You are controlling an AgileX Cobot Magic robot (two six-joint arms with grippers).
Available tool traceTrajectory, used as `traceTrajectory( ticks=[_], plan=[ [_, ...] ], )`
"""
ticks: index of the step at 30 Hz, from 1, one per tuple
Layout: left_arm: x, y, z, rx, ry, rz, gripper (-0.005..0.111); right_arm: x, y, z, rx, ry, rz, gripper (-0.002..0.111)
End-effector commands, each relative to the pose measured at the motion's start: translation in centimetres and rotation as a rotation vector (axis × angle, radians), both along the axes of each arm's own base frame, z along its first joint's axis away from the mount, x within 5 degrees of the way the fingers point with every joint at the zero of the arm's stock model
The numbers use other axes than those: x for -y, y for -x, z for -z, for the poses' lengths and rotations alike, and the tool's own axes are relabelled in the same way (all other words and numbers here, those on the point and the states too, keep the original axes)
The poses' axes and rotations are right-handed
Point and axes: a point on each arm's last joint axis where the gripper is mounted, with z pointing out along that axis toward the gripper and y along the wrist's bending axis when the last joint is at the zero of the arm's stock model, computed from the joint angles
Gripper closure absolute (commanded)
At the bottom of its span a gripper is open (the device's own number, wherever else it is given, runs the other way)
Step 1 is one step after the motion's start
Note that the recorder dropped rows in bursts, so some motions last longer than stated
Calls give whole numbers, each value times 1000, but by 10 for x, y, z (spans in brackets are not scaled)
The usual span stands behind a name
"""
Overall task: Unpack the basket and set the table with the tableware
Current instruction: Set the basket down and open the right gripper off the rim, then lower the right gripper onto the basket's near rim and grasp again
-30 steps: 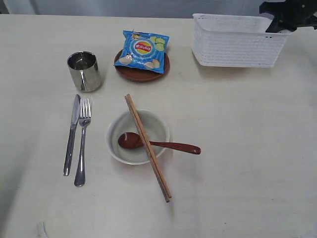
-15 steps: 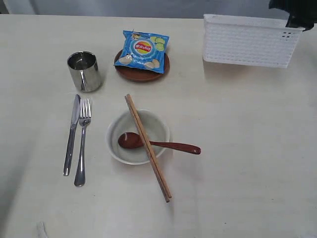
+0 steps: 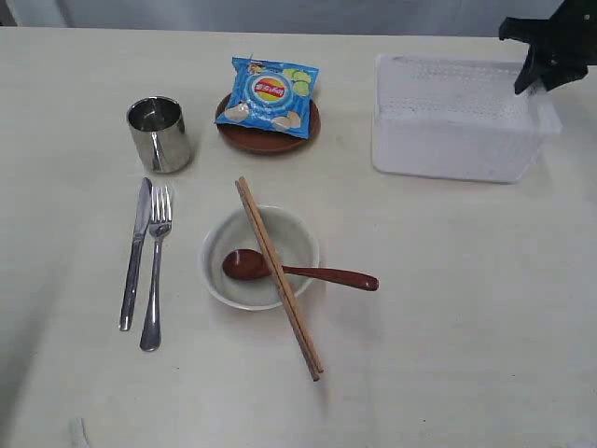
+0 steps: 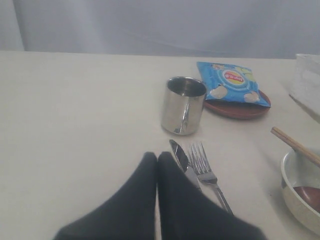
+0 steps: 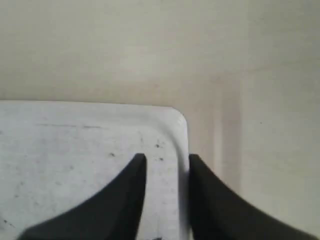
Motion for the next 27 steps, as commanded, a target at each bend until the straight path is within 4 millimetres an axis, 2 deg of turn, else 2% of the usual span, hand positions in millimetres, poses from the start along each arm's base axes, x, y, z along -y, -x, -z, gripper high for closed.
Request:
traceTrajectory(
  ticks=[1,5,10,12,14,16,23,27],
  plan=[
    [0,0,1,3,-3,5,107,7,1,-42,100,-45,-8,52],
    [0,0,1,3,-3,5,107,4,8,-92,215,-68,-64,51],
    [0,0,1,3,-3,5,107,-32,28,-166,533,-269,-373,65],
    [0,0,1,3,-3,5,107,-50,38,-184,586,-268,-451,66],
    [0,0,1,3,-3,5,107,-66,51,-192,579,-190,-525,63],
    [0,0,1,3,-3,5,107,-82,62,-187,540,-119,-616,59],
    [0,0,1,3,-3,5,107,-140,95,-134,340,-101,-850,58],
    [0,0,1,3,-3,5,107,-160,114,-100,212,16,-1003,58]
  ],
)
